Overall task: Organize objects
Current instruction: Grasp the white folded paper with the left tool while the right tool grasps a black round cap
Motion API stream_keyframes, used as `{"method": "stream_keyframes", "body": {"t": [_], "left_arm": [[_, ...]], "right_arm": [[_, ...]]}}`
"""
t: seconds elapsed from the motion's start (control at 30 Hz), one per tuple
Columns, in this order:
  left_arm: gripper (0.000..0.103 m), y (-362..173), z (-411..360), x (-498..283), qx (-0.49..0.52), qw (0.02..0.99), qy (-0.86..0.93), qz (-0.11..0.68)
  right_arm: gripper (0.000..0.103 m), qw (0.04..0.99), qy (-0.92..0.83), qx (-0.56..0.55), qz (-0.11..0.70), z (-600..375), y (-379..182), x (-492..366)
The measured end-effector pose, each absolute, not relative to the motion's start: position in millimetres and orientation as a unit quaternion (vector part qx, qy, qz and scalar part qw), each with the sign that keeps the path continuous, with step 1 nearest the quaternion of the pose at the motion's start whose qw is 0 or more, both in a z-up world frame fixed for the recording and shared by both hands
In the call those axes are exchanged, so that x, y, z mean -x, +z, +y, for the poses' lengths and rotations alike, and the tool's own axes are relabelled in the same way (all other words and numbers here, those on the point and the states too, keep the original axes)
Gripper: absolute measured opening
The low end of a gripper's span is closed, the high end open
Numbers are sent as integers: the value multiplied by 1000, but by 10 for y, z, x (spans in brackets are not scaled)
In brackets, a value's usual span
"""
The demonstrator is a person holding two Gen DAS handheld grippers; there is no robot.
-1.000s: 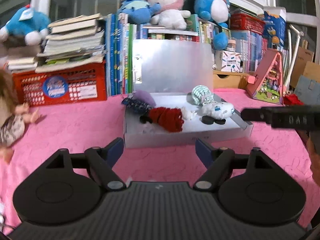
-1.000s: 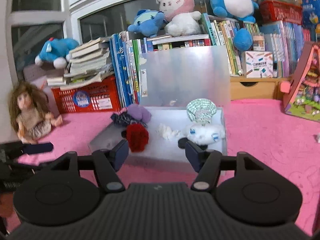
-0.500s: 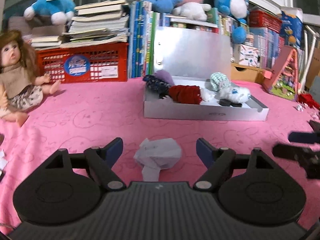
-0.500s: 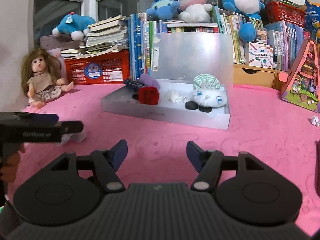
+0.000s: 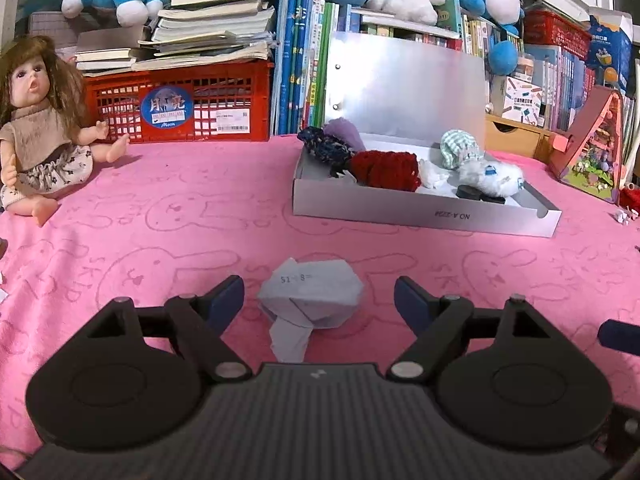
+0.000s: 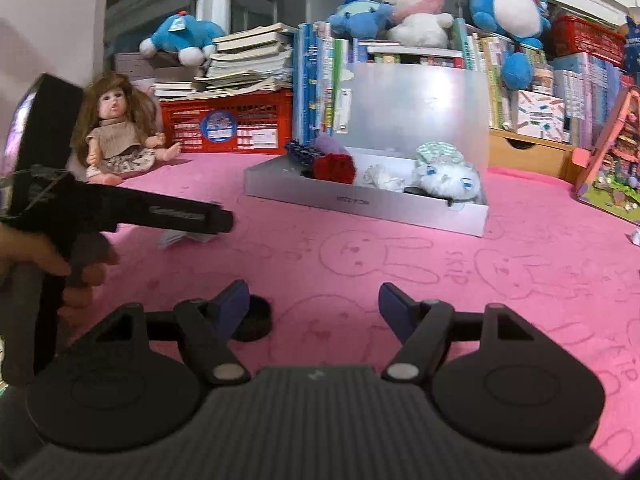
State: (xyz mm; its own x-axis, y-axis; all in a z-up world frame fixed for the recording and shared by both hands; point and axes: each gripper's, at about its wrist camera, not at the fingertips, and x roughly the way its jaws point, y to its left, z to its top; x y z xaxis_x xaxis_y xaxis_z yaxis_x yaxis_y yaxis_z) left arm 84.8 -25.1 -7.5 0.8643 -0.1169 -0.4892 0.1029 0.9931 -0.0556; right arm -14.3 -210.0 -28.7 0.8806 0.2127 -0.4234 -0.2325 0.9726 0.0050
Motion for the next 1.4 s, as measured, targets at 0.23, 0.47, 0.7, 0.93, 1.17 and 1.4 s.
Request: {"method": "stream_keyframes", "body": {"t": [0.23, 0.47, 0.7, 0.93, 1.17, 1.4], "left_arm": [[86, -120, -290, -885, 11, 961, -62, 271], [86, -144, -274, -924, 18, 957, -60, 283], [87, -143, -276, -928, 18, 957, -62, 284], [87, -146, -282, -927, 15, 957, -62, 284], [86, -147, -295, -923, 12, 957, -57, 284], [61, -133, -310, -908, 0, 960, -42, 276]], "right_arm": [[81, 963, 143, 38, 224, -1921, -395, 173], [71, 967, 130, 60, 213, -1779, -439, 223], [48, 965, 130, 44, 223, -1824, -447, 181], [37, 965, 130, 36, 227, -1855, -428, 146], [37, 967, 103, 29, 232, -1924, -386, 62], [37, 966, 69, 8, 247, -2030, -331, -60]]}}
